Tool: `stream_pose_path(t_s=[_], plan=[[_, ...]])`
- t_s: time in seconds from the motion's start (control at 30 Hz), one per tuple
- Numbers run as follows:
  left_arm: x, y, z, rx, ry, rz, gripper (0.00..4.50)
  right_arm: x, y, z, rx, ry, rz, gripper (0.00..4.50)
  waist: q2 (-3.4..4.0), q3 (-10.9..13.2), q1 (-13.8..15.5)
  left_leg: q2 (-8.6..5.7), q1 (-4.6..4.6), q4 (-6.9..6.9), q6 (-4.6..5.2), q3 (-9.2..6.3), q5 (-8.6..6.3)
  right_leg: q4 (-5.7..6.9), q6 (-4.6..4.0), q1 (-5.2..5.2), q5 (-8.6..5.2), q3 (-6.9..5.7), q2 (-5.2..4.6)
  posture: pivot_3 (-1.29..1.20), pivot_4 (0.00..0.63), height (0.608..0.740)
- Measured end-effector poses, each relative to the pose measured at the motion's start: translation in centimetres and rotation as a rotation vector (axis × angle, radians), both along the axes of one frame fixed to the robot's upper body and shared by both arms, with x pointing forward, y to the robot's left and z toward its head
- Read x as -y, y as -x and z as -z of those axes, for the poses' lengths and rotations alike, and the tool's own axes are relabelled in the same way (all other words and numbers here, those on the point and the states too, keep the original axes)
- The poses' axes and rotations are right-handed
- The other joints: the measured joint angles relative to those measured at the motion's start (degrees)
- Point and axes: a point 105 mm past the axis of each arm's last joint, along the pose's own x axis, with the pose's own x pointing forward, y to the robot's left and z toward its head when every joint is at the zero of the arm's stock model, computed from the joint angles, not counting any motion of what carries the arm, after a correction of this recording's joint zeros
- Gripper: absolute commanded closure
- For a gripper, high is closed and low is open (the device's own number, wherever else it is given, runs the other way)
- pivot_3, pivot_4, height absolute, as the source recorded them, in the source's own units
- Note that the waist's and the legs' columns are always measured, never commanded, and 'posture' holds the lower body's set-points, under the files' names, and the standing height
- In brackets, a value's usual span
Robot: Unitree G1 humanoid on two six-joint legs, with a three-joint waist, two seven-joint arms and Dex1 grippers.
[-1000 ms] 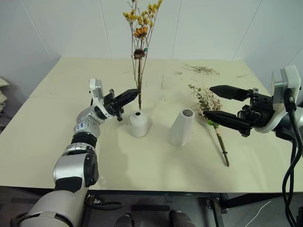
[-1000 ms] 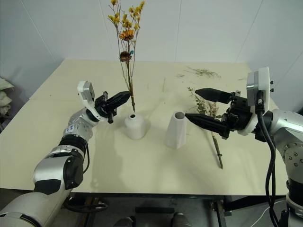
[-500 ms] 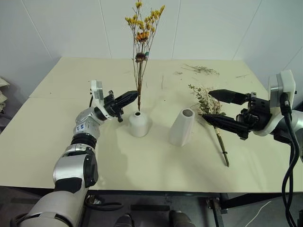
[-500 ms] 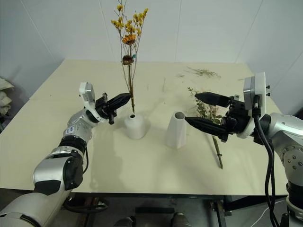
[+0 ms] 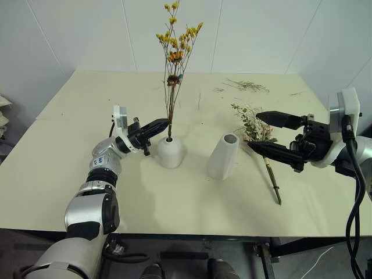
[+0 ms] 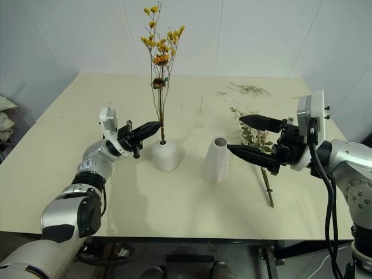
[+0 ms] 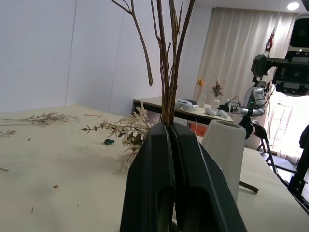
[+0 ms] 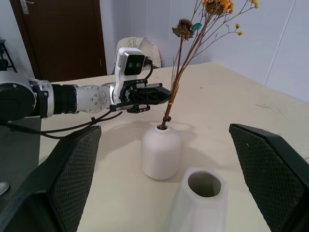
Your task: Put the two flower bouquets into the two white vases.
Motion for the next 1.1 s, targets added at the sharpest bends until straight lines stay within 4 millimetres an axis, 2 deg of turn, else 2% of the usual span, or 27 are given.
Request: stream_pose_path(t_s=[0.4, 1.03, 1.1], plan=[[0.0, 0.0, 0.8, -0.004, -0.029, -0.017, 4.46, -0.1, -0.1, 0.1, -0.004, -0.002, 0.003, 0.00, 0.00, 0.00, 0.02, 0.00, 0.00, 0.00, 0.00, 0.00, 0.00, 0.00, 0.00, 0.00, 0.00, 0.00, 0.00, 0.00, 0.150, 0.740], [-0.7, 0.6, 3.1, -0.048, -0.118, -0.012, 4.46, 0.0, -0.3, 0.2, -0.001, 0.008, 0.015, 0.00, 0.00, 0.00, 0.01, 0.00, 0.00, 0.00, 0.00, 0.00, 0.00, 0.00, 0.00, 0.00, 0.00, 0.00, 0.00, 0.00, 0.150, 0.740], [-0.7, 0.7, 3.1, -0.057, -0.123, 0.000, 4.03, 0.0, -0.2, 0.2, 0.000, 0.008, 0.013, 0.00, 0.00, 0.00, 0.04, 0.00, 0.00, 0.00, 0.00, 0.00, 0.00, 0.00, 0.00, 0.00, 0.00, 0.00, 0.00, 0.00, 0.150, 0.740]])
